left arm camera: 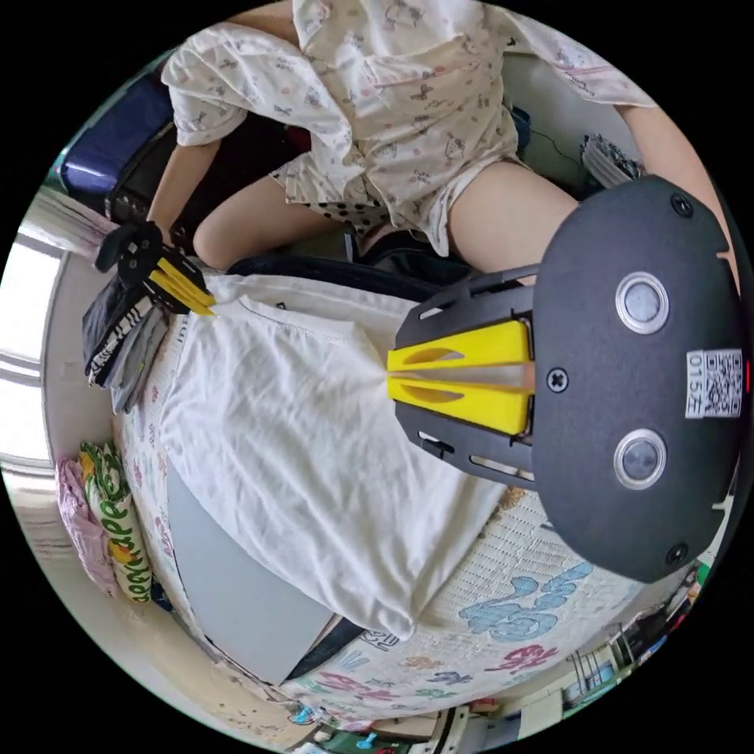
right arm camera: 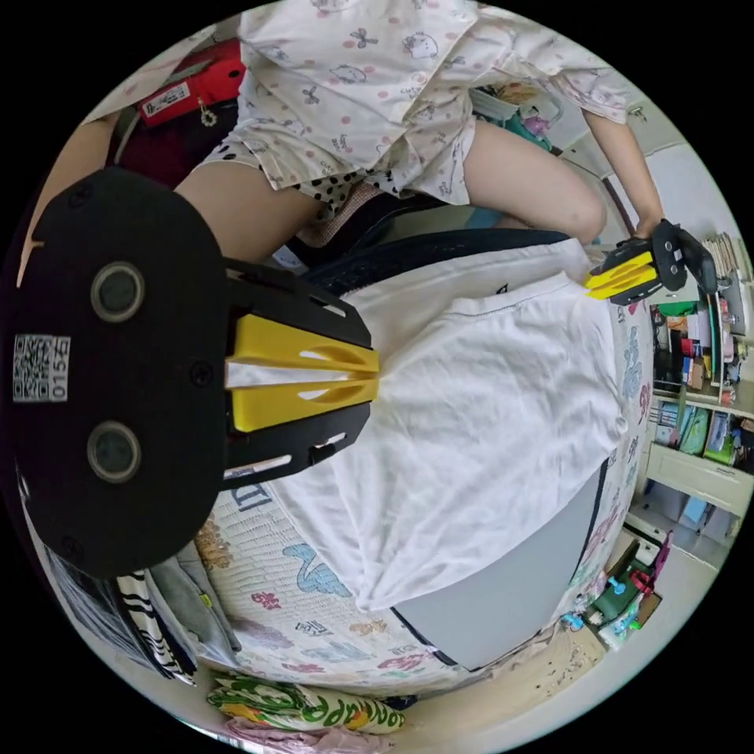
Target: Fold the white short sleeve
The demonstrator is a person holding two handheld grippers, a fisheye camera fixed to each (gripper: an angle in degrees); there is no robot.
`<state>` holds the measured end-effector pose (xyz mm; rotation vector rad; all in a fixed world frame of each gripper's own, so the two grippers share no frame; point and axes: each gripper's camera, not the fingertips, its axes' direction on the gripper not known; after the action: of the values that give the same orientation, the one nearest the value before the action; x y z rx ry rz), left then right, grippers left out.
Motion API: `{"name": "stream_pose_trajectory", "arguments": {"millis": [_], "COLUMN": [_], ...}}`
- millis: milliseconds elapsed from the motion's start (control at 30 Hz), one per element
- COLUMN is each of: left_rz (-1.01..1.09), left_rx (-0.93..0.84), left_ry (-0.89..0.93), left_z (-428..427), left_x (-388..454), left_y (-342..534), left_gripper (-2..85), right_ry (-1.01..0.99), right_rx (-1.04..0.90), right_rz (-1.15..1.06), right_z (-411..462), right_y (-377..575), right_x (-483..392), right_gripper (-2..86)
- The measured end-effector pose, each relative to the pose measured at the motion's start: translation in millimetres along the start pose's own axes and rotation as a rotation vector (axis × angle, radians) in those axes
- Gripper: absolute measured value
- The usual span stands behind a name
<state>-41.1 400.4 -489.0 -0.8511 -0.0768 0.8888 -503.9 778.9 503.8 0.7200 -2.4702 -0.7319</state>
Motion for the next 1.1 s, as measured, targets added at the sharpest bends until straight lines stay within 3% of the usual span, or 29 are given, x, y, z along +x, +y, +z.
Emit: {"name": "stream_pose_trajectory", "arguments": {"millis": [100,200,333,467,533,667,733,867,967,1100], "left_rz": [-0.031,-0.083,-0.32,-0.722,-0.662,-0.465,-0.41,-0.337,-0.31,-0.267], "left_rx": [0.165,0.292,0.501,0.947,0.994,0.72,0.677,0.688,0.735,0.768], "left_ry": [0.122,0.105,-0.113,-0.437,-0.385,-0.13,-0.049,-0.011,0.069,0.188], "left_z": [-48,-111,-204,-256,-250,-178,-144,-104,-95,-84], "left_x": [-41,-109,-237,-270,-251,-182,-143,-67,-42,-25], "left_y": [-1,-22,-97,-119,-122,-103,-77,-39,-32,-32], "left_gripper": [0.2,0.2,1.5,7.9,8.1,8.3,8.3,8.3,8.6,9.0], "right_ry": [-0.073,-0.023,0.253,0.473,0.374,0.041,-0.047,-0.24,-0.284,-0.193], "right_rx": [0.016,0.024,0.156,0.281,0.354,0.349,0.326,0.375,0.395,0.308], "right_rz": [0.005,-0.02,0.208,0.661,0.656,0.404,0.366,0.515,0.579,0.657], "right_z": [-33,-92,-217,-299,-310,-256,-223,-188,-191,-193], "right_y": [17,9,-88,-174,-177,-118,-65,78,150,188], "right_x": [57,147,387,615,631,554,515,481,461,448], "right_gripper": [-0.2,-0.5,0.0,6.3,8.2,12.7,13.6,13.3,13.0,12.9]}}
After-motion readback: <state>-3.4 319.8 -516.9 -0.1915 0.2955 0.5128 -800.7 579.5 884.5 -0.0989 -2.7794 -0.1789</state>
